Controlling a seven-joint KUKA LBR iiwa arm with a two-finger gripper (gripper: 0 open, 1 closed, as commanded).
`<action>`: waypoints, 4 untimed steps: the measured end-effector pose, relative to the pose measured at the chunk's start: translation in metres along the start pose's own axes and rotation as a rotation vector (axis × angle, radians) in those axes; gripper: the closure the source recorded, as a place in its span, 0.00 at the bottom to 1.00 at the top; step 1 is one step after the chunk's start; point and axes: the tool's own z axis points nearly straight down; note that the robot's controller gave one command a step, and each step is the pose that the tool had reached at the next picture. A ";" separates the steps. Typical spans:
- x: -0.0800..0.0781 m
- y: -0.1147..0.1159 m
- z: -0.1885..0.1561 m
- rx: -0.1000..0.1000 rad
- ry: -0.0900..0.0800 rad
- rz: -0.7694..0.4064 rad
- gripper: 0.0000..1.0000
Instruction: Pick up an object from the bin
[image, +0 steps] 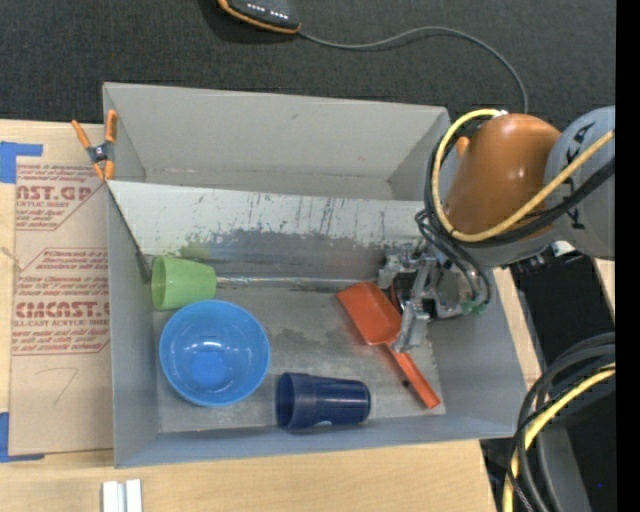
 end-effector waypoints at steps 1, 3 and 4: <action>0.008 0.003 0.037 -0.001 0.002 0.011 0.00; 0.014 -0.007 0.033 0.000 -0.002 -0.041 0.00; -0.006 -0.010 0.120 -0.001 -0.003 -0.354 0.00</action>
Offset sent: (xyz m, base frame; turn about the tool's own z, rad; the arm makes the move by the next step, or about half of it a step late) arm 0.0098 -0.0006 -0.0491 0.0544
